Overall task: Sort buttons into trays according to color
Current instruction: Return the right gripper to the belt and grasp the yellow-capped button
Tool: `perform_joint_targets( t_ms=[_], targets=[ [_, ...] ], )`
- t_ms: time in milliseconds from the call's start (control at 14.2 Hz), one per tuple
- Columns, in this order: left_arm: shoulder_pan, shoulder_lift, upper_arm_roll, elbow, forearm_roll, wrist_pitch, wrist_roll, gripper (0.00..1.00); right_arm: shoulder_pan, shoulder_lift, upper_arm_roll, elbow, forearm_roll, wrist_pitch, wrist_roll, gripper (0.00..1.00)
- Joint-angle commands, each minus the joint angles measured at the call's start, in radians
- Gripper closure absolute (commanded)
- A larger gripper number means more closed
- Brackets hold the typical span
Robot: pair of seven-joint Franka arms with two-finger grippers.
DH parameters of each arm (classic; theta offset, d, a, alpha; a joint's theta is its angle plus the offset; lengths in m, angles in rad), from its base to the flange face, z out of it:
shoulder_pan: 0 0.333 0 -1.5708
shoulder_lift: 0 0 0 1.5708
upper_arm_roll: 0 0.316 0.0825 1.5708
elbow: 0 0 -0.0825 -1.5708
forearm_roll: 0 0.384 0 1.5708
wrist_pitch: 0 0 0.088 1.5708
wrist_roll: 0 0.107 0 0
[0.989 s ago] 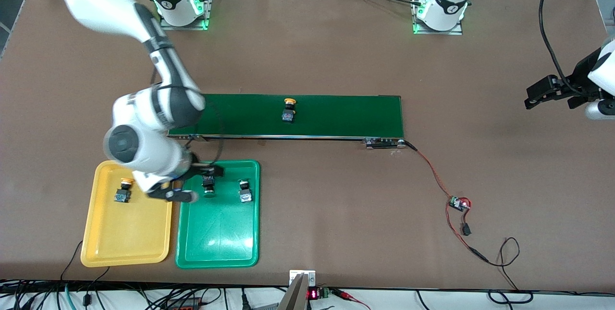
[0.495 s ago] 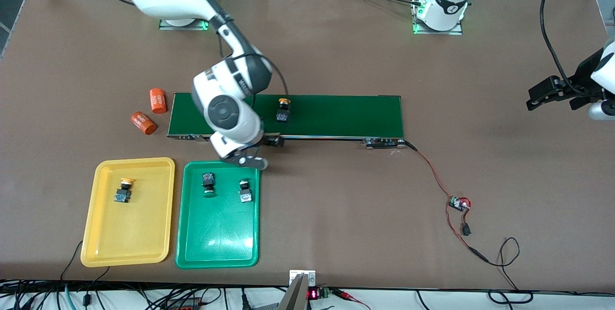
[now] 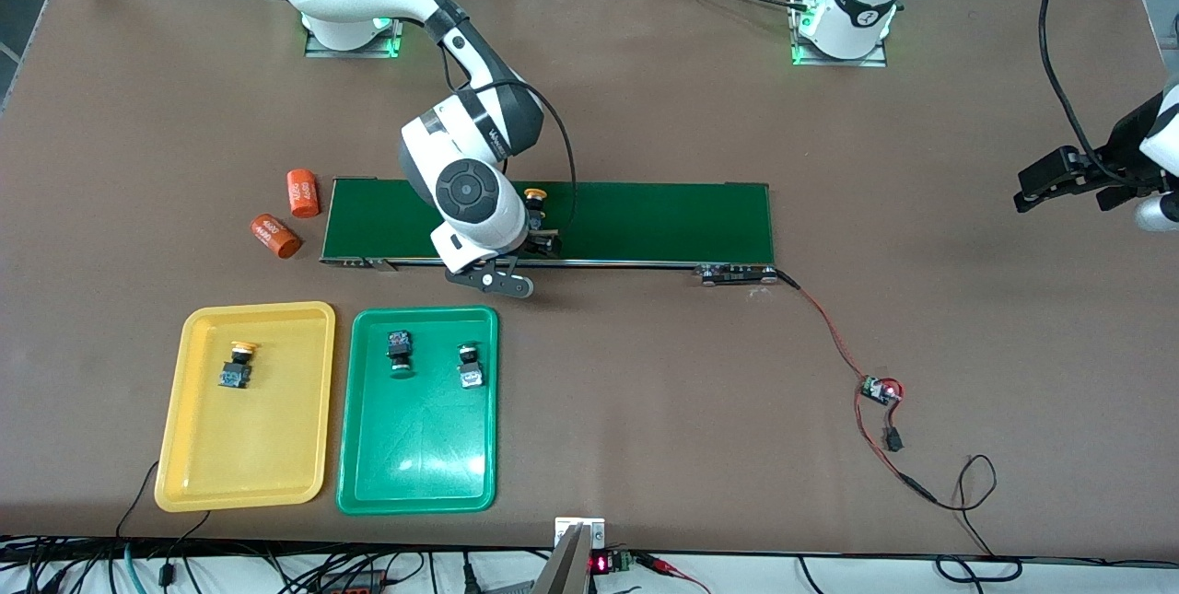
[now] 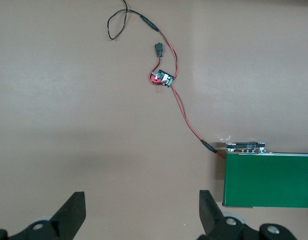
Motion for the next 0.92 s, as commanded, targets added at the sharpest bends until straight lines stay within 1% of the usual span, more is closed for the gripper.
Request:
perform_joint_targets(
  t_ms=[0,212,283,495,636,848],
  targets=[
    [0.023,-0.022,0.002,-0.028,-0.026,0.009,0.009,0.0,0.015,-0.041,-0.007,-0.064,0.014,0.003,0.037,0.0],
    [0.028,-0.022,0.002,-0.026,-0.046,0.005,0.011,0.0,0.038,-0.027,-0.007,-0.075,0.014,0.003,0.044,0.0],
    [0.028,-0.022,0.002,-0.026,-0.049,0.005,0.011,0.0,0.04,-0.021,-0.007,-0.078,0.014,0.004,0.044,0.02],
    [0.028,-0.024,0.001,-0.025,-0.049,0.005,0.011,0.0,0.044,-0.013,-0.007,-0.084,0.014,0.0,0.038,0.3],
    [0.028,-0.024,0.001,-0.025,-0.049,0.004,0.011,0.0,0.043,-0.013,-0.007,-0.092,0.014,-0.005,0.033,0.56],
    [0.028,-0.024,-0.001,-0.023,-0.049,0.002,0.011,0.0,0.034,-0.016,-0.007,-0.09,0.014,-0.008,0.024,0.84]
  ],
)
